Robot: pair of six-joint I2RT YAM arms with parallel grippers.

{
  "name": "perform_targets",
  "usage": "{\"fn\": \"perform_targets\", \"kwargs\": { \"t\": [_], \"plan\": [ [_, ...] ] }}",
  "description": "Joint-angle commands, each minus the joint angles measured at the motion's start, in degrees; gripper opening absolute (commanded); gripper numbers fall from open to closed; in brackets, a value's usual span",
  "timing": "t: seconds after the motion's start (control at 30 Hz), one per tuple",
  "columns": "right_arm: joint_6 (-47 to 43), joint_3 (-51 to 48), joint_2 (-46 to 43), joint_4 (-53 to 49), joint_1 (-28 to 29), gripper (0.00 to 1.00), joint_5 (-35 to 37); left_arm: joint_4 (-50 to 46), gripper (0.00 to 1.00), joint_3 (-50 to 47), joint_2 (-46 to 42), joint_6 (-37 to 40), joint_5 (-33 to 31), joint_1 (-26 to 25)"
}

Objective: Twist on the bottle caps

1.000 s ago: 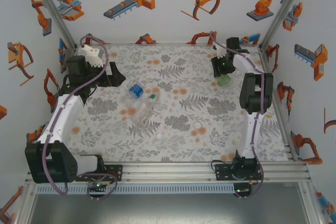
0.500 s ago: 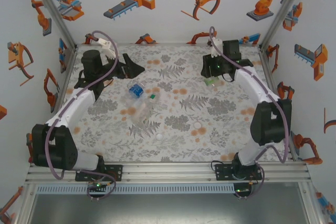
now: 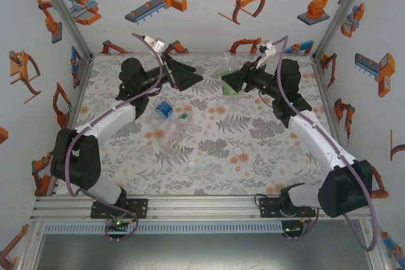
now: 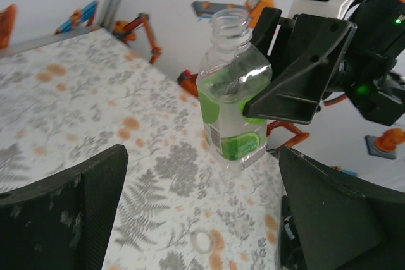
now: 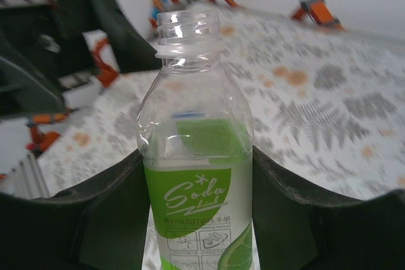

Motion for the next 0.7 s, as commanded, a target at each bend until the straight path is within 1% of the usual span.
{"fn": "perform_targets", "kwargs": {
  "t": [0.0,0.13,0.27,0.37,0.53,0.67],
  "plan": [
    [9.4,-1.4,-2.9,16.3,1.2,0.45,-2.7,13.9,0.93,2.6,1.2,-5.7,4.4,-1.7],
    [14.5,-2.7,-4.4,24.2,3.4,0.45,-3.0,16.2,0.93,5.1,2.1,-7.4,8.3,-4.0],
    [15.3,-2.1,-5.1,26.4,6.4,0.45,-3.1,17.1,0.93,7.1,2.3,-8.1,10.8,-6.7],
    [15.5,-2.0,-5.4,27.1,8.4,0.45,-2.2,17.0,0.9,8.4,2.6,-8.3,12.1,-8.5],
    [15.9,-2.4,-5.5,29.6,10.7,0.45,-0.6,16.7,0.77,8.6,2.5,-8.2,12.9,-10.4],
    [15.9,-2.6,-5.6,30.2,11.3,0.45,0.1,16.5,0.63,7.8,1.6,-7.7,13.3,-10.7]
  ]
}}
